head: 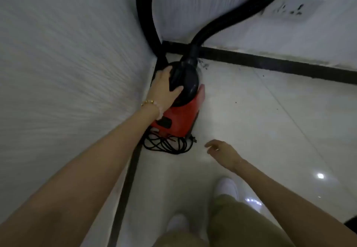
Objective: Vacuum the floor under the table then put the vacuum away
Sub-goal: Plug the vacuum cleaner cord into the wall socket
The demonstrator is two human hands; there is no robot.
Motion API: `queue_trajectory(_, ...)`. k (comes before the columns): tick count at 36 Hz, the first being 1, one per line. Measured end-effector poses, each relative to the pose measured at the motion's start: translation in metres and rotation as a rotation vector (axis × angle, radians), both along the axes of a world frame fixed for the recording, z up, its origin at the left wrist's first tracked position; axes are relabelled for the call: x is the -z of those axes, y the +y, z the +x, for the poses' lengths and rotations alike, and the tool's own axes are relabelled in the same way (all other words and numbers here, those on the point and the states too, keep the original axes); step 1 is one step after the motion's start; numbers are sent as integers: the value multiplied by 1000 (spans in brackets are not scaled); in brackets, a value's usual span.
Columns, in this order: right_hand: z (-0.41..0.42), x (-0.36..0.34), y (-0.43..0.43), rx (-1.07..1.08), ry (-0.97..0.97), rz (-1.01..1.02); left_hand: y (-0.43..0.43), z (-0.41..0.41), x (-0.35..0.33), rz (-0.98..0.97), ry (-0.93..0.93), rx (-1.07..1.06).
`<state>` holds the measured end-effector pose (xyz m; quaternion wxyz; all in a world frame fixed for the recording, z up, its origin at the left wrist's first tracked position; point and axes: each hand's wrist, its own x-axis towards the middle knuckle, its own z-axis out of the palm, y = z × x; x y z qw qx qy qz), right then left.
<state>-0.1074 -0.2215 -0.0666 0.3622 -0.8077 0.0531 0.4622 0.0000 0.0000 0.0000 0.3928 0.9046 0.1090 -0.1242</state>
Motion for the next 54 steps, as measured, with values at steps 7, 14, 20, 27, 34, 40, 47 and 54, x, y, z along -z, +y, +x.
queue_trajectory(7, 13, 89, 16, -141, -102, -6, 0, 18, 51, -132, -186, -24)
queue_trajectory(14, 13, 157, 35, -85, -241, -6, 2, 18, 59, -292, -252, -37)
queue_trajectory(20, 8, 171, 40, -136, -389, -22, 3, 19, 60, -308, -275, -40)
queue_trajectory(27, 2, 170, 48, -90, -468, -43, 2, 27, 56, -297, -286, -56)
queue_trajectory(34, -28, 165, 34, -270, -442, -9, 1, 34, 56, -261, -308, -41)
queue_trajectory(40, -31, 143, 2, -11, -302, 60, -1, 32, 57, -252, -308, -38)
queue_trajectory(47, -10, 104, -46, 615, -156, 316, -3, 29, 55, -234, -296, -33)
queue_trajectory(54, 3, 82, -91, 1261, -56, 706, -5, 27, 53, -216, -296, -38)
